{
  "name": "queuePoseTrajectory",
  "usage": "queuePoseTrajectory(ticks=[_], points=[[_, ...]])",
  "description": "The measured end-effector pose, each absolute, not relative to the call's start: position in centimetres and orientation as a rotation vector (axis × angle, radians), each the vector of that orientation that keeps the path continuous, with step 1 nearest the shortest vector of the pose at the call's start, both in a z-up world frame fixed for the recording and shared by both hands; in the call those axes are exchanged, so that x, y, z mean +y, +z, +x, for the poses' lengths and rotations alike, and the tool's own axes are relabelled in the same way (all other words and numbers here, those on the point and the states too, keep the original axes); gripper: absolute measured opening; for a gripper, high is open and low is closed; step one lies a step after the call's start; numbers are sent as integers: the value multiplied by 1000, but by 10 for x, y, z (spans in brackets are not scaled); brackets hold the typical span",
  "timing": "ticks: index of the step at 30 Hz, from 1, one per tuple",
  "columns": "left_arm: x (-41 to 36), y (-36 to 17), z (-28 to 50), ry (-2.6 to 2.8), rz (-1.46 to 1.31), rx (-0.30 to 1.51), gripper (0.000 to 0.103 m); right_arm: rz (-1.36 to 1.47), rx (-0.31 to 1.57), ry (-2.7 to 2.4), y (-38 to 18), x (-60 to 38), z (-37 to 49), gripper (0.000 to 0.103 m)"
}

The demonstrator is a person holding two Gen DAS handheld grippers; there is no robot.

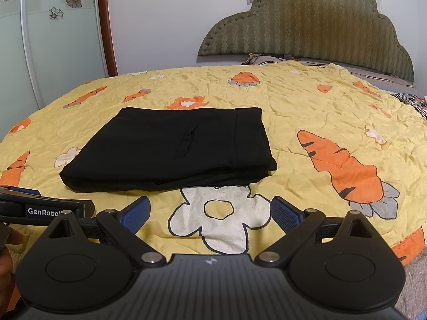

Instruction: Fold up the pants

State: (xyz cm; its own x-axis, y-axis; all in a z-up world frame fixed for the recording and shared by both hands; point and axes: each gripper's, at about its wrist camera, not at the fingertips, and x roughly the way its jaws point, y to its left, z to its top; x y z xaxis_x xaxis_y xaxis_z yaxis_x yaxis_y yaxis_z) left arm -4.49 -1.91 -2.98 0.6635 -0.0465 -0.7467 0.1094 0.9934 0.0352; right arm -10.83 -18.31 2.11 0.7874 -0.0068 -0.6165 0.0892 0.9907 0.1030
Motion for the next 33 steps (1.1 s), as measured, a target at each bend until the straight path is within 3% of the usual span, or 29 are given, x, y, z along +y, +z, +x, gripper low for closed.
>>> queuePoseTrajectory(ticks=[33], points=[[-18,-30,-46,-87,81,842,98,135,665,-49,20,-182,-110,98]])
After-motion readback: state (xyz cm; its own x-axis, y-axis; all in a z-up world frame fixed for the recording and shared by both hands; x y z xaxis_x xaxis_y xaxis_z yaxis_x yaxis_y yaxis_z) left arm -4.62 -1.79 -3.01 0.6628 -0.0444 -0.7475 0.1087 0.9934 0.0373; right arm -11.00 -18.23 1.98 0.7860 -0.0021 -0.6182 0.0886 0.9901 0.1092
